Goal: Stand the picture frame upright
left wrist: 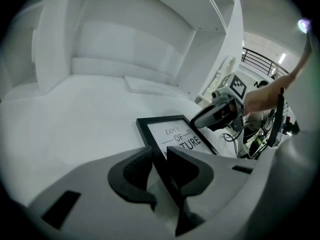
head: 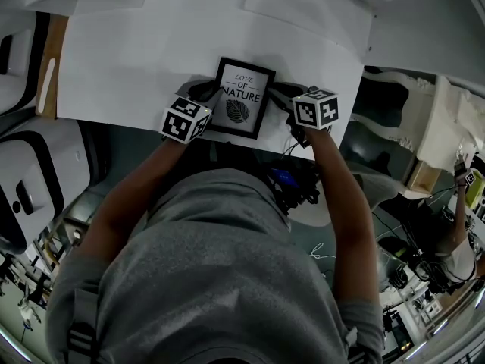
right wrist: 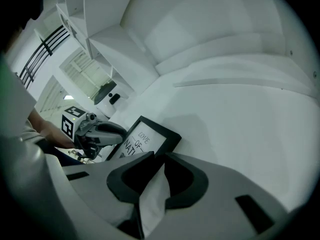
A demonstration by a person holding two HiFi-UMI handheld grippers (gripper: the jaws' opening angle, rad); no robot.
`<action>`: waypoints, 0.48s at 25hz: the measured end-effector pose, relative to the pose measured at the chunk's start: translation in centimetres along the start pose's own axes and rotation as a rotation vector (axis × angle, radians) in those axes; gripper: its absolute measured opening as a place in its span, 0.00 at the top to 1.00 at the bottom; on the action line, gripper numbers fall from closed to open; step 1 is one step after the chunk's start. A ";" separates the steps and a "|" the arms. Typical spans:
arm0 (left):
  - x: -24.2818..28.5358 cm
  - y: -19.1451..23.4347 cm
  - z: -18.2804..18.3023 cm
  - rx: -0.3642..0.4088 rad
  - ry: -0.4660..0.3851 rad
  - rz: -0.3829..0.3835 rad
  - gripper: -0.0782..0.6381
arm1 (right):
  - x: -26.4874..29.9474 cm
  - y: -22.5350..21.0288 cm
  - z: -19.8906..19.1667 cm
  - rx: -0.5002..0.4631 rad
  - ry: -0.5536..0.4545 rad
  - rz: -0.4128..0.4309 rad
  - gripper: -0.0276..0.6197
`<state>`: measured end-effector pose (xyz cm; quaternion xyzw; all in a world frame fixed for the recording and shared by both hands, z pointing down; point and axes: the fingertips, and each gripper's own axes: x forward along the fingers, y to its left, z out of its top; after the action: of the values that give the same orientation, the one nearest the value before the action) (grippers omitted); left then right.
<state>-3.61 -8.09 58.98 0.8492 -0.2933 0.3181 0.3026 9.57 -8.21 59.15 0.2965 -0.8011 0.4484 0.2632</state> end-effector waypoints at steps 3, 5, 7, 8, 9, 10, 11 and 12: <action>-0.1 -0.5 -0.3 -0.002 0.003 -0.010 0.76 | -0.3 0.0 -0.5 -0.002 -0.019 0.005 0.83; -0.1 -0.6 -0.4 -0.008 -0.002 -0.017 0.76 | -0.3 0.1 -0.5 0.002 -0.037 0.007 0.83; -0.2 -0.7 -0.5 -0.012 -0.010 -0.023 0.76 | -0.4 0.0 -0.6 0.013 -0.058 0.013 0.83; -0.1 -0.7 -0.5 -0.011 -0.012 -0.025 0.76 | -0.4 0.0 -0.6 0.015 -0.065 0.015 0.83; -0.1 -0.7 -0.5 -0.007 -0.013 -0.026 0.76 | -0.4 0.0 -0.6 0.013 -0.068 0.016 0.83; -0.1 -0.7 -0.5 -0.001 -0.014 -0.025 0.75 | -0.4 0.0 -0.6 0.006 -0.069 0.016 0.83; -0.1 -0.8 -0.4 0.005 -0.017 -0.025 0.75 | -0.4 0.0 -0.6 -0.002 -0.070 0.015 0.83; -0.1 -0.9 -0.4 0.010 -0.021 -0.028 0.75 | -0.4 0.0 -0.6 -0.009 -0.070 0.014 0.83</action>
<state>-3.24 -7.18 58.88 0.8579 -0.2830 0.3065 0.2998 9.96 -7.62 59.11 0.3053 -0.8140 0.4357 0.2332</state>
